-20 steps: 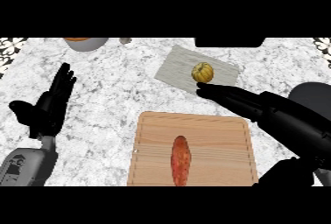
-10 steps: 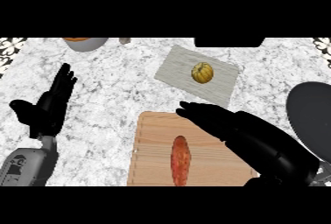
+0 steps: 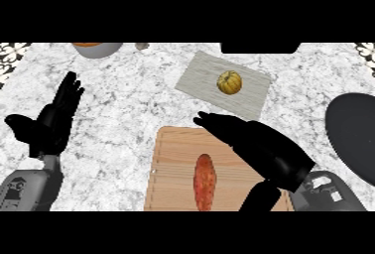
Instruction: Pick the sweet potato from the cutting board and place it in the pan
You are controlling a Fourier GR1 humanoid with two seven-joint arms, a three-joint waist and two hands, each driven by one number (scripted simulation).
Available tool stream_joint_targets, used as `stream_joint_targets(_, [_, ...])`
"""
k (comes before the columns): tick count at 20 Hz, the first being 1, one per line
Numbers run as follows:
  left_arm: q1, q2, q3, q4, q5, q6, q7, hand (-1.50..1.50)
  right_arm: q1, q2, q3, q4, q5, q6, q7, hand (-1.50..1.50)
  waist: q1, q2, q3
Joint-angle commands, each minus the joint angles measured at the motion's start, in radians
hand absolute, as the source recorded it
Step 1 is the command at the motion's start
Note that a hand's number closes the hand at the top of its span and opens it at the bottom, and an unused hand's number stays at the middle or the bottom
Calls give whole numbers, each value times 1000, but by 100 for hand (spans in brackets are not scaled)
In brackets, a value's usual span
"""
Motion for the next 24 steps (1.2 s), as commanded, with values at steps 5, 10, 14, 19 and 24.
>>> stream_joint_targets(5, [-32, -64, 5, 68, -43, -2, -54, 0, 73, 40, 26, -10, 42, 113, -9, -150, -6, 0, 0])
stream_joint_targets(10, [-3, -22, 44, -22, -40, -32, 22, 0, 52, 109, 65, 122, 172, 98, -125, -150, 1, 0, 0])
stream_joint_targets(14, [-53, -51, 57, 47, -50, -31, 3, 0, 80, 117, 51, 36, 167, 183, -39, -150, -5, -1, 0])
stream_joint_targets(19, [26, -23, 73, 29, -36, -84, -35, 0, 78, 124, 154, 101, 317, 160, -40, -150, -1, -1, 0])
stream_joint_targets(24, [40, -64, 40, -77, -68, -52, 33, 0, 3, 150, 122, 215, 383, 197, -87, -150, 3, -1, 0])
